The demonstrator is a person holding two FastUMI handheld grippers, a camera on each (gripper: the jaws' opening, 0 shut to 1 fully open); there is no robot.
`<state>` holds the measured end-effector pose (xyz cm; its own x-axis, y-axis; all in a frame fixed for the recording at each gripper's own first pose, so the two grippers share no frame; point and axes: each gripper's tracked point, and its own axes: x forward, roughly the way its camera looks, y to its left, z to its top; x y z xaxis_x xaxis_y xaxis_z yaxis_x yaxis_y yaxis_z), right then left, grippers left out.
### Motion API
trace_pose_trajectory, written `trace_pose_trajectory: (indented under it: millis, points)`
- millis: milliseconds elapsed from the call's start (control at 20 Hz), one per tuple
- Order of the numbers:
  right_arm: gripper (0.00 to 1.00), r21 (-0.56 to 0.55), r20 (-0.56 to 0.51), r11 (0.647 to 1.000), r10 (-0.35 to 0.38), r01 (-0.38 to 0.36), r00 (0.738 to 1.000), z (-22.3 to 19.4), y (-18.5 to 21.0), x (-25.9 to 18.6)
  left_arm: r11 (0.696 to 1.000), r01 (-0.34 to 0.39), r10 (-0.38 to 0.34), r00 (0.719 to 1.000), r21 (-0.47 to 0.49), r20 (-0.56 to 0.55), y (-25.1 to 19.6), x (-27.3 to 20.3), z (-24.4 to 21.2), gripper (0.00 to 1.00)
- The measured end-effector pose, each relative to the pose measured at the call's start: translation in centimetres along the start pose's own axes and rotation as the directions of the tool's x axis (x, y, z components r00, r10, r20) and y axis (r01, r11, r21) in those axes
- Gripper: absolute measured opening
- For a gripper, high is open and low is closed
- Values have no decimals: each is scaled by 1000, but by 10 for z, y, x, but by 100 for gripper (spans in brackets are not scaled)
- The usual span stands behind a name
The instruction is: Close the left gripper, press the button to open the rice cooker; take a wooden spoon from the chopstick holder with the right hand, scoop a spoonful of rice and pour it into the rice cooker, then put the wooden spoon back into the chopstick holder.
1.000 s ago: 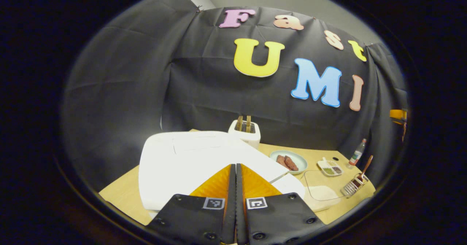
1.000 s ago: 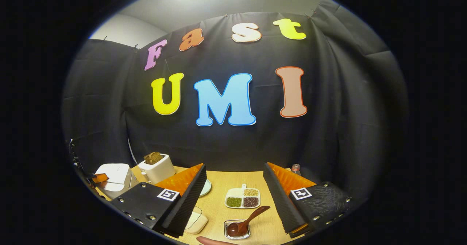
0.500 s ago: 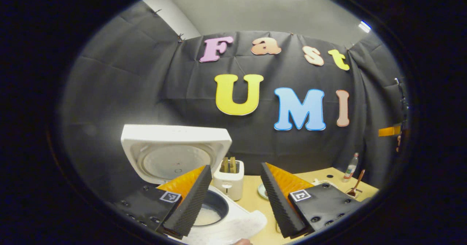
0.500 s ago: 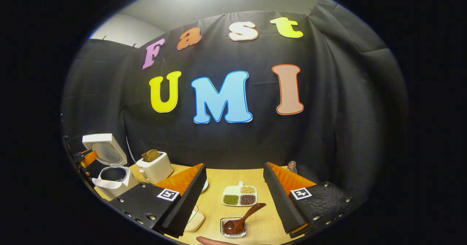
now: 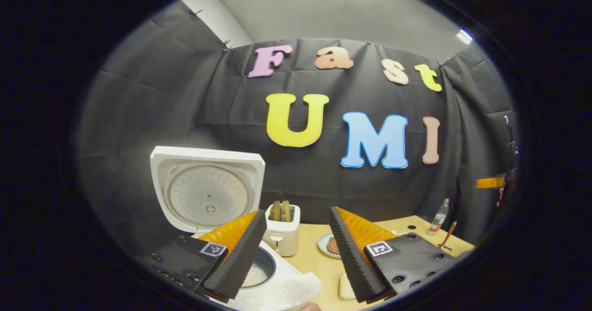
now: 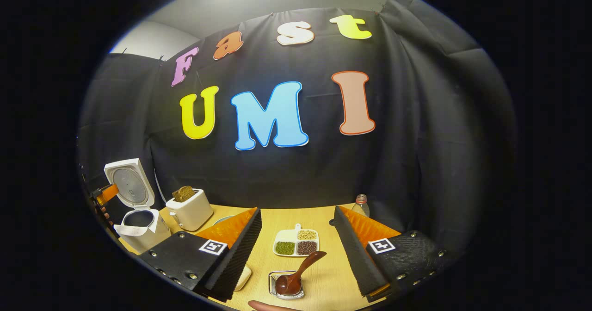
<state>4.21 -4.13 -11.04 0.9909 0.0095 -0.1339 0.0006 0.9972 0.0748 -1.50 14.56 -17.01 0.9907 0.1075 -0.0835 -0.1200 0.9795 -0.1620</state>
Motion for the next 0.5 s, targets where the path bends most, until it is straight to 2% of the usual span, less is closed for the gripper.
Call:
trace_pose_trajectory:
  millis: [500]
  points:
    - [96, 62, -86, 998, -21, 26, 996, -79, -37, 39, 998, 51, -51, 998, 35, -22, -35, 5, -18, 94]
